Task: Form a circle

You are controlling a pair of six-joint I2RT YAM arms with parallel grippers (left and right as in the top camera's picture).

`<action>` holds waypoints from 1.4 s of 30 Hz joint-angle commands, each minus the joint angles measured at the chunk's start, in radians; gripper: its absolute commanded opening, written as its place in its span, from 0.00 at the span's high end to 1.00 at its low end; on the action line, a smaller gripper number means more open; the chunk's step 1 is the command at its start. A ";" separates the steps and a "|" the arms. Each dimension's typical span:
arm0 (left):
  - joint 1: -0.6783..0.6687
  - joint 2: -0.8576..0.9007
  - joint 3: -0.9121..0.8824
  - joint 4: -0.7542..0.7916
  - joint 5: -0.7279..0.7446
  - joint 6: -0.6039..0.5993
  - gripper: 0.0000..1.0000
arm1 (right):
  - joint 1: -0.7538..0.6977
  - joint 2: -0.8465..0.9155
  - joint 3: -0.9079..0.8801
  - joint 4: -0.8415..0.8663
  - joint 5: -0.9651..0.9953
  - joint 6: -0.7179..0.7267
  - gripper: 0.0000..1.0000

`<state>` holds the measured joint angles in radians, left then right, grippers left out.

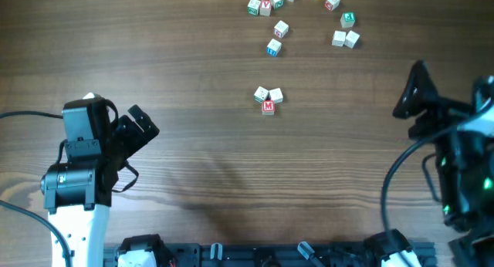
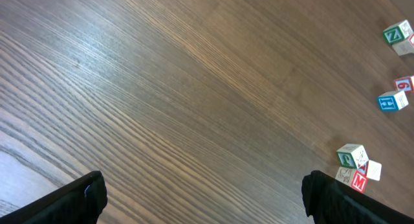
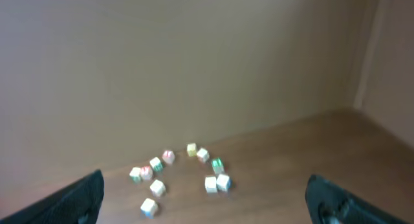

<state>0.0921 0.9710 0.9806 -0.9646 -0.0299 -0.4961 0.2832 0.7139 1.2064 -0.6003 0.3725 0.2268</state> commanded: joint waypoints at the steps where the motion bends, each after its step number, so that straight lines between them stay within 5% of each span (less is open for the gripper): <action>1: 0.005 0.001 -0.003 0.002 -0.013 -0.006 0.00 | -0.109 -0.176 -0.299 0.244 -0.320 -0.121 0.00; 5: 0.005 0.001 -0.003 0.002 -0.013 -0.006 0.00 | -0.287 -0.414 -0.611 0.510 -0.512 -0.112 0.00; 10: 0.005 0.001 -0.003 0.002 -0.013 -0.006 0.00 | -0.415 -0.600 -0.842 0.628 -0.452 0.010 0.00; 18: 0.005 0.001 -0.003 0.002 -0.013 -0.006 0.00 | -0.434 -0.711 -1.152 0.775 -0.433 0.117 0.00; 26: 0.005 0.001 -0.003 0.002 -0.013 -0.006 0.00 | -0.434 -0.711 -1.201 0.605 -0.341 0.107 0.00; 42: 0.005 0.001 -0.003 0.002 -0.013 -0.006 0.00 | -0.438 -0.709 -1.201 0.610 -0.350 0.091 0.00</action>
<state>0.0921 0.9718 0.9806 -0.9649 -0.0303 -0.4961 -0.1478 0.0174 0.0063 0.0063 0.0048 0.3283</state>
